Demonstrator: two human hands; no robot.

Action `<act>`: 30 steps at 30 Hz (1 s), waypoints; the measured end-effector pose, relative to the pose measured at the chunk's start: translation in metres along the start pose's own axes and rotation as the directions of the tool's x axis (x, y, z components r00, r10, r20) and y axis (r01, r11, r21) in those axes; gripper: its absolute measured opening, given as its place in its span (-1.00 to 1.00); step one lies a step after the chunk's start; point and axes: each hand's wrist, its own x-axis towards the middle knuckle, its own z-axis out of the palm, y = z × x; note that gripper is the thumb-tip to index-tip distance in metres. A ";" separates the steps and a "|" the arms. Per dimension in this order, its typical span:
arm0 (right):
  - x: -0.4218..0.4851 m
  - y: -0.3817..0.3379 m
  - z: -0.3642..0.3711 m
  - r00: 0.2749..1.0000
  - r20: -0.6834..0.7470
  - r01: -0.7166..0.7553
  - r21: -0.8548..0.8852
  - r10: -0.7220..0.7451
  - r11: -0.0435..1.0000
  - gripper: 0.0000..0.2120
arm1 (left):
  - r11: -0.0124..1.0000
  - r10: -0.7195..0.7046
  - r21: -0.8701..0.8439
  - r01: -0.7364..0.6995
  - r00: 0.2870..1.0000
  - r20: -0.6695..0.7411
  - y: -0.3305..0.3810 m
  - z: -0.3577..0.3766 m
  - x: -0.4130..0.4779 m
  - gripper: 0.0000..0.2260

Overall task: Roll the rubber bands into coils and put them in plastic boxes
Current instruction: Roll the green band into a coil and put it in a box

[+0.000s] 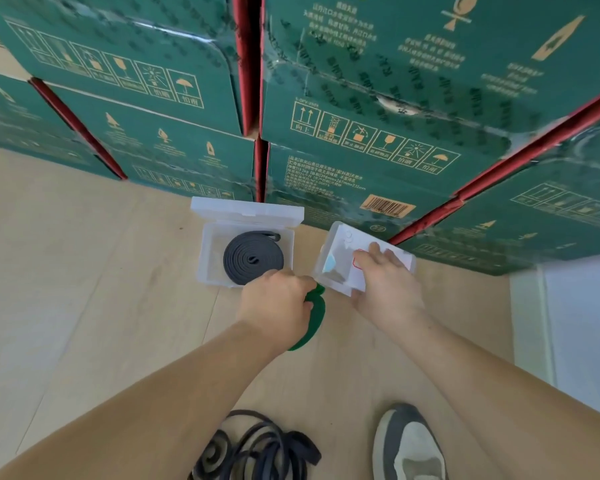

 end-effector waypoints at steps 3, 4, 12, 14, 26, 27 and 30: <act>0.001 -0.003 -0.003 0.999 0.028 0.026 -0.002 -0.026 1.000 -0.49 | 1.000 -0.003 0.015 0.003 1.000 0.012 0.004 0.003 0.003 -0.72; 0.001 -0.005 -0.004 0.998 0.047 0.035 0.007 -0.035 0.999 -0.51 | 1.000 -0.009 0.021 0.009 1.000 0.013 0.006 0.004 0.005 -0.73; -0.007 -0.005 -0.045 0.990 0.112 0.056 0.209 -0.081 0.976 -0.76 | 0.998 -0.057 0.005 0.057 0.996 0.063 0.012 0.018 0.005 -0.76; -0.009 0.004 -0.051 0.994 0.018 0.093 0.328 -0.105 0.940 -0.91 | 0.998 -0.056 -0.026 0.059 0.993 0.106 0.006 0.015 0.000 -0.73; -0.013 0.031 -0.077 0.928 -0.348 0.249 0.323 -0.130 0.913 -0.75 | 0.945 -0.034 -0.327 0.034 0.999 0.005 0.026 -0.026 0.014 -0.70; -0.012 0.028 -0.075 0.919 -0.365 0.272 0.303 -0.153 0.913 -0.75 | 0.939 -0.034 -0.343 0.036 0.999 0.011 0.032 -0.023 0.018 -0.70; -0.011 0.025 -0.069 0.869 -0.484 0.236 0.227 -0.101 0.945 -0.82 | 0.948 -0.010 -0.316 0.029 0.998 0.061 0.048 -0.010 0.027 -0.72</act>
